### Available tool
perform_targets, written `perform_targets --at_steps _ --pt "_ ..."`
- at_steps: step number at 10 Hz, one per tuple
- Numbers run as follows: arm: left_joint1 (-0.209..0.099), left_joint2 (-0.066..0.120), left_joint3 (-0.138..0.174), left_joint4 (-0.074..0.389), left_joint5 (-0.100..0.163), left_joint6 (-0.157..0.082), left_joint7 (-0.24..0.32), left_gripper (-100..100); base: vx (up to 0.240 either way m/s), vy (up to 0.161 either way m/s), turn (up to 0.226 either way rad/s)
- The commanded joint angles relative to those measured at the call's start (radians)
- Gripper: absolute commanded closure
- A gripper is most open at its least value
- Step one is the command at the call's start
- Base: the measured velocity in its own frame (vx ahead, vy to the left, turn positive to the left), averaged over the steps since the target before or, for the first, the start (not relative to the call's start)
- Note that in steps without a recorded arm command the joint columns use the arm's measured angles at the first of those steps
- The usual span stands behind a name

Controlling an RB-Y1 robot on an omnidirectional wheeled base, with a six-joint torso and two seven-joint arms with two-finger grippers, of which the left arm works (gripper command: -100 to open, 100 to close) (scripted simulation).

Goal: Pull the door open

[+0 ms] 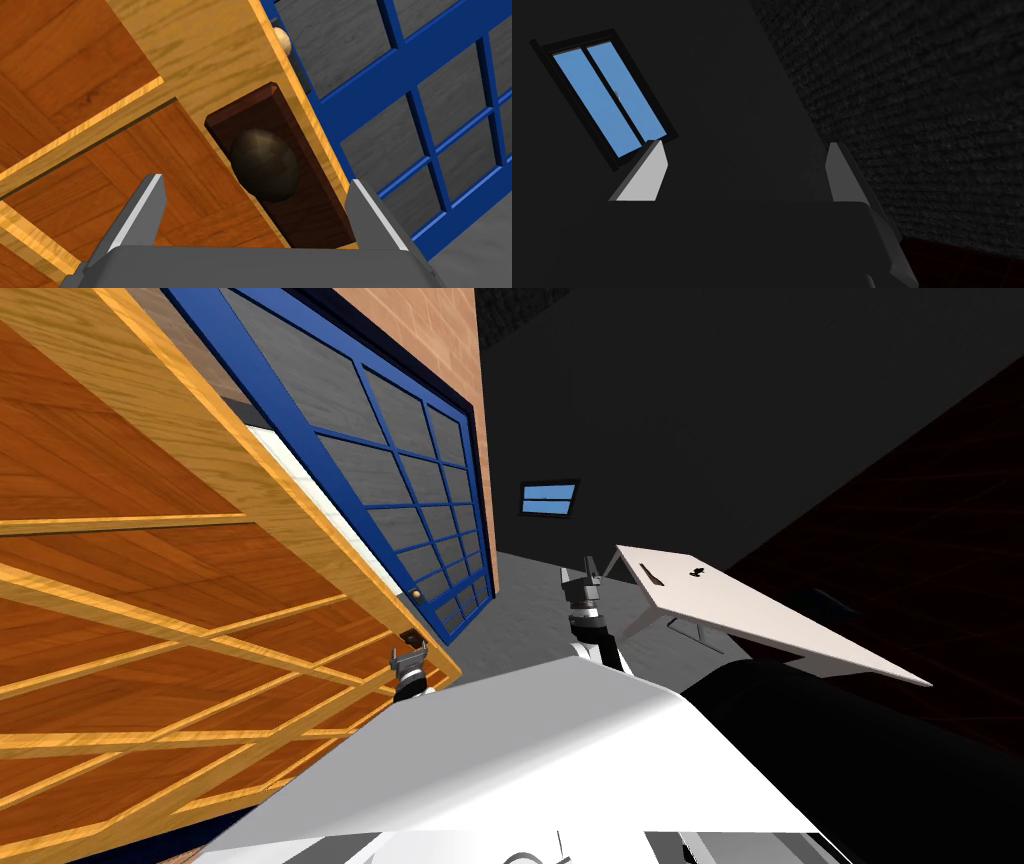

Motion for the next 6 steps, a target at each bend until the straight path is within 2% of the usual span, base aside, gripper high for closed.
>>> perform_targets --at_steps 1,3,4,6 --pt "0.001 -0.003 -0.002 -0.004 0.012 0.000 0.037 -100 -0.054 0.013 -0.044" --pt "0.003 -0.014 -0.010 -0.017 0.052 -0.001 0.099 -100 -0.060 0.005 -0.094" --pt "0.003 -0.014 -0.010 -0.017 0.052 -0.001 0.113 -100 -0.052 0.005 -0.039" --pt "0.005 -0.025 -0.017 -0.030 0.090 -0.002 0.176 -100 -0.062 0.010 -0.090"
